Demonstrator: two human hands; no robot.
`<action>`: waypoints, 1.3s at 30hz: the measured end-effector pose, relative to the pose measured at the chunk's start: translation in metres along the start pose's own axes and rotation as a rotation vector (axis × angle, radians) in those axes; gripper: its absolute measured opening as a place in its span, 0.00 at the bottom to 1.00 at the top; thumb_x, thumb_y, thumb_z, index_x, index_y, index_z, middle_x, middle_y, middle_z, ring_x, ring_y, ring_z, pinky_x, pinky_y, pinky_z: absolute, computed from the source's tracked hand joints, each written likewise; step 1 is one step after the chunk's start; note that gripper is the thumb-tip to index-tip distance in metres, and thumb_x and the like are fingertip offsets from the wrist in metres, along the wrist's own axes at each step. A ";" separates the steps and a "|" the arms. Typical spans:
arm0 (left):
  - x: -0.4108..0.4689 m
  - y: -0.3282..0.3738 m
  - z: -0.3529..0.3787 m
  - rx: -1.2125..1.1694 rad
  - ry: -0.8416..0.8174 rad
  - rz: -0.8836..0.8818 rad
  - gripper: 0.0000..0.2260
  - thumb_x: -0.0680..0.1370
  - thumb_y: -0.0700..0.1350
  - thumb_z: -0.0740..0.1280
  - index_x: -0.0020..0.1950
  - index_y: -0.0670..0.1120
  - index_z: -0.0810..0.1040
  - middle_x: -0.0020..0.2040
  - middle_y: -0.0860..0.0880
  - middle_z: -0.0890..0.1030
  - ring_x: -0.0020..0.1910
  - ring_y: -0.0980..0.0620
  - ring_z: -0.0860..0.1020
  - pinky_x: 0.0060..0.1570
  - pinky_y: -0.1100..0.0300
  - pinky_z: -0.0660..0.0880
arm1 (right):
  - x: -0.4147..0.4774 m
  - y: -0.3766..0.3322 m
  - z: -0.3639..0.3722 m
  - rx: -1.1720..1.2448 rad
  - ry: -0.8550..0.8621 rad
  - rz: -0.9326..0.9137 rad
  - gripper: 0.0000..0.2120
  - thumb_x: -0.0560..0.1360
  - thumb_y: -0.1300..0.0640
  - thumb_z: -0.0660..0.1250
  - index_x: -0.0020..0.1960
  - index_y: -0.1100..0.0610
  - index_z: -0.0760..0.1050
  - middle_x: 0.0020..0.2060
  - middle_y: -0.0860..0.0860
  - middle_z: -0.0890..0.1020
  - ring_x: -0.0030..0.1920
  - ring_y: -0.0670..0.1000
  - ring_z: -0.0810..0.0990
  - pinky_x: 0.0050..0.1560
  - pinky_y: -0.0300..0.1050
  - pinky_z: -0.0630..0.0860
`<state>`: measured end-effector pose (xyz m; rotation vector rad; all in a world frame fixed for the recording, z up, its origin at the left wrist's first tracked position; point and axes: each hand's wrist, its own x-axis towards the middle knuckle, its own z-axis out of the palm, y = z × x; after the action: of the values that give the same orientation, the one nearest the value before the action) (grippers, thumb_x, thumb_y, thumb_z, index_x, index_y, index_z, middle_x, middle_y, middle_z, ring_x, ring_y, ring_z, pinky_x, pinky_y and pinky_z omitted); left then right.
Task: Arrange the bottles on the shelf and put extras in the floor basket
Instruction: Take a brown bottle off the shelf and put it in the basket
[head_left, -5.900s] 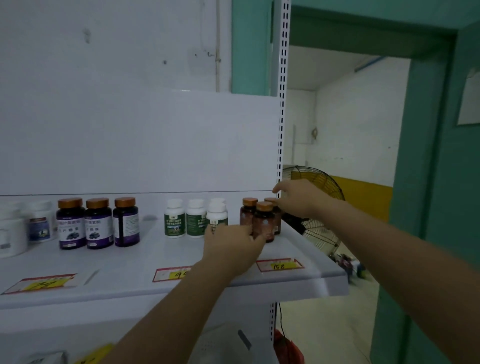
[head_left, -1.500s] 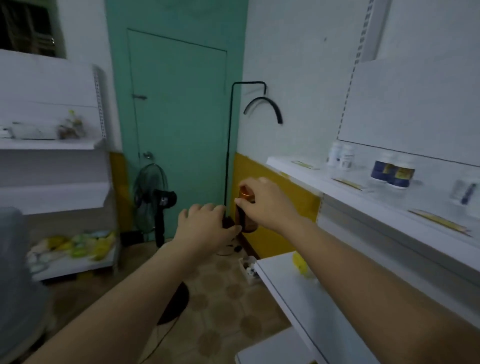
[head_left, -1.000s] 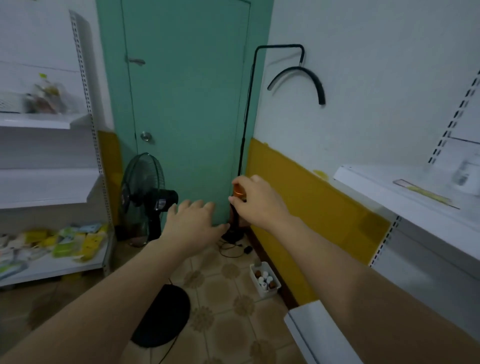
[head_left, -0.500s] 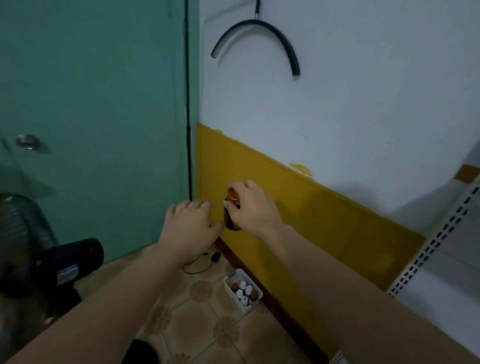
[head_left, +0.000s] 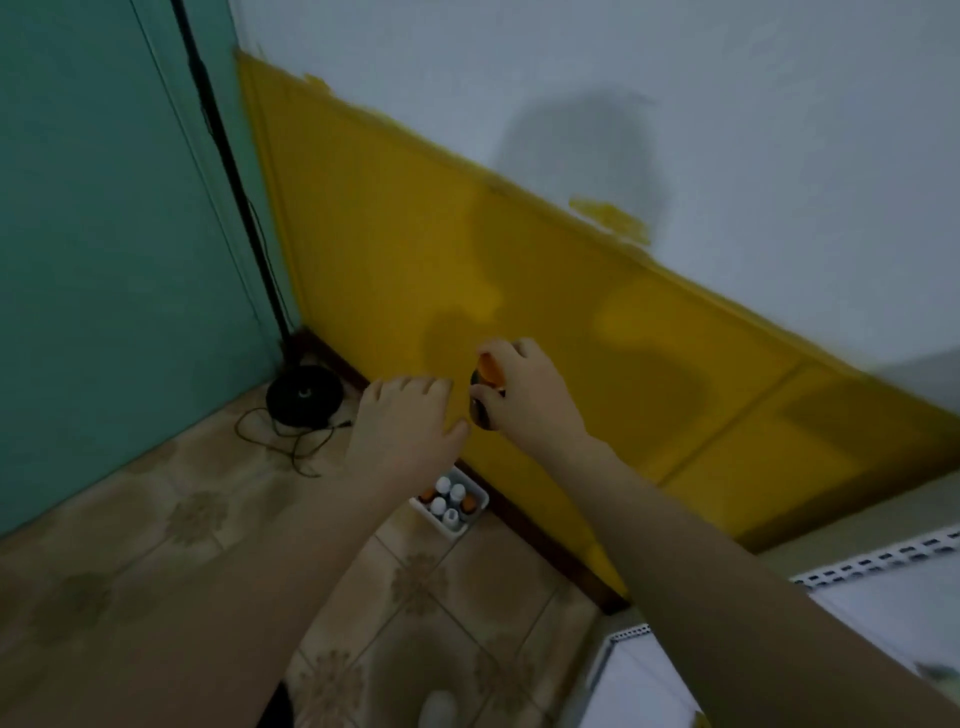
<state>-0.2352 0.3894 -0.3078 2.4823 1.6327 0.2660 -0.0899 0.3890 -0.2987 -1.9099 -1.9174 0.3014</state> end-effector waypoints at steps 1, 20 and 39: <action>0.014 -0.009 0.016 0.000 -0.005 0.000 0.21 0.79 0.56 0.56 0.70 0.49 0.68 0.66 0.51 0.74 0.66 0.49 0.69 0.66 0.49 0.64 | 0.014 0.011 0.015 0.004 -0.009 0.003 0.17 0.77 0.53 0.66 0.65 0.53 0.69 0.58 0.55 0.71 0.56 0.57 0.71 0.52 0.50 0.73; 0.153 -0.214 0.477 0.071 -0.241 0.005 0.25 0.80 0.53 0.56 0.76 0.49 0.59 0.72 0.47 0.67 0.70 0.45 0.65 0.69 0.48 0.60 | 0.145 0.233 0.480 0.176 -0.228 0.162 0.18 0.78 0.59 0.66 0.66 0.55 0.69 0.66 0.55 0.69 0.62 0.58 0.70 0.61 0.55 0.71; 0.185 -0.299 0.746 0.103 -0.280 0.005 0.39 0.68 0.61 0.35 0.75 0.49 0.60 0.75 0.45 0.62 0.73 0.43 0.60 0.70 0.46 0.55 | 0.212 0.380 0.773 -0.148 -0.479 0.144 0.19 0.78 0.56 0.66 0.67 0.58 0.71 0.49 0.55 0.80 0.45 0.55 0.79 0.42 0.50 0.78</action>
<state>-0.2555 0.6513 -1.0898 2.4606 1.5597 -0.1630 -0.0780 0.7176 -1.1230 -2.2333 -2.1443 0.7374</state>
